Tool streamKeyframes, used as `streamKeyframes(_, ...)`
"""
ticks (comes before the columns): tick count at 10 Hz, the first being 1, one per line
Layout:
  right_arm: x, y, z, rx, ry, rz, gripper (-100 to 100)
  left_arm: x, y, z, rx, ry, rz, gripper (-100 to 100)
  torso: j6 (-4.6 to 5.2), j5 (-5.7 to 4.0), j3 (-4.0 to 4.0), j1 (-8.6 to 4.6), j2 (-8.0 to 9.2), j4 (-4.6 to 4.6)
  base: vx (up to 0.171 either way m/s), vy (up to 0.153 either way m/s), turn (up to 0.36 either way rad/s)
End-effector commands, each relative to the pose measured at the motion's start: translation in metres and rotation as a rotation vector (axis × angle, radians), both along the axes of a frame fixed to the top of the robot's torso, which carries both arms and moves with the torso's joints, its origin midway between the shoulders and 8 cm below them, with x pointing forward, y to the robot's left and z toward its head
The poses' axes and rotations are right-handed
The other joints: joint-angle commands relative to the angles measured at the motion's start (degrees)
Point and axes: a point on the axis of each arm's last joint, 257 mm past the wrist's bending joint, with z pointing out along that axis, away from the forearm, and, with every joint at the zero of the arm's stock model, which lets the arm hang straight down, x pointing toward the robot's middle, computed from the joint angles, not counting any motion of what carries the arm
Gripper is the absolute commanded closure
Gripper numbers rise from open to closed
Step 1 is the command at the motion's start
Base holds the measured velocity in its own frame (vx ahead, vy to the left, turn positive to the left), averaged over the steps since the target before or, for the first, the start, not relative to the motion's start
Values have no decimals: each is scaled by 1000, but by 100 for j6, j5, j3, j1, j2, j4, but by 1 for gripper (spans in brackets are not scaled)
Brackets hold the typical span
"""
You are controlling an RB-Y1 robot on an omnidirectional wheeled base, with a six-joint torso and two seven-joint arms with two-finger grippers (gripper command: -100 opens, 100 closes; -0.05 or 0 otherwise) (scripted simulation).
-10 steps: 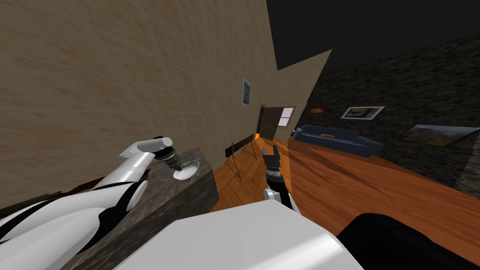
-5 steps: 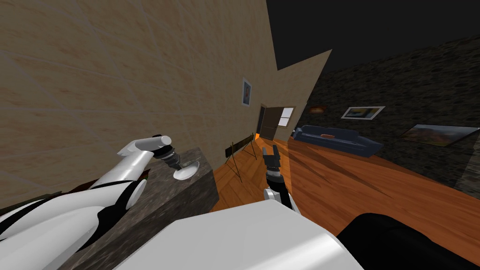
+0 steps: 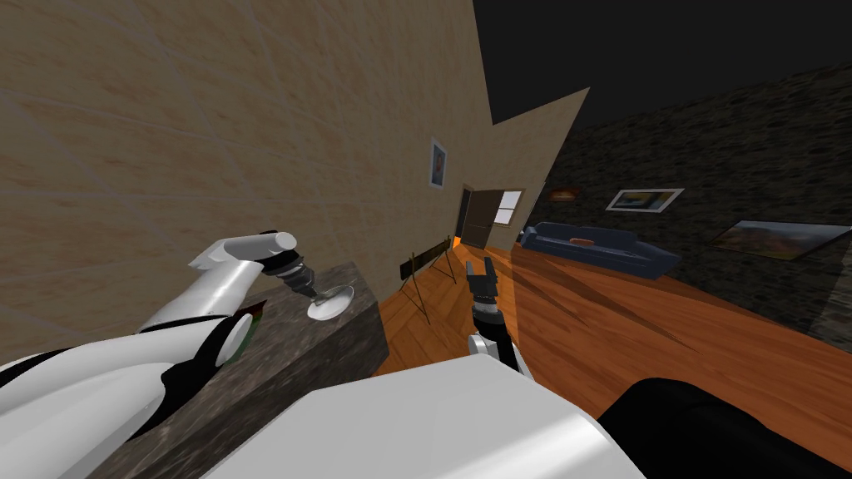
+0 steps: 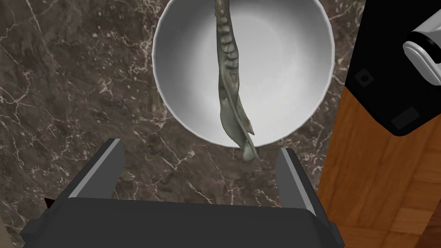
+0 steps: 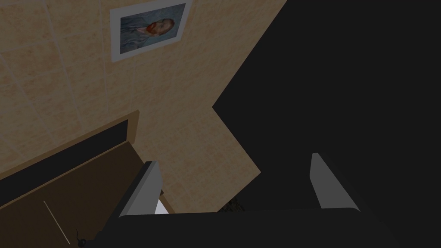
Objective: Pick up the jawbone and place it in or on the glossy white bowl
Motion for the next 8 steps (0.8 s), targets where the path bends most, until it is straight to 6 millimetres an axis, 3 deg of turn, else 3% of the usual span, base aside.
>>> streamKeyframes(1,0,0,0,0,0,0,0,-2,0,10,0,1,1,-100,0,0,0,0,0,0,7,4,1)
streamKeyframes(2,0,0,0,0,0,0,0,-1,0,6,0,0,1,-100,0,0,0,0,0,0,0,0,0)
streamKeyframes(3,0,0,0,0,0,0,0,-1,0,6,0,1,1,0,0,1,0,-1,1,0,0,0,0)
streamKeyframes(8,0,0,0,0,0,0,0,-1,0,6,0,1,1,0,0,0,1,-1,2,0,0,0,0)
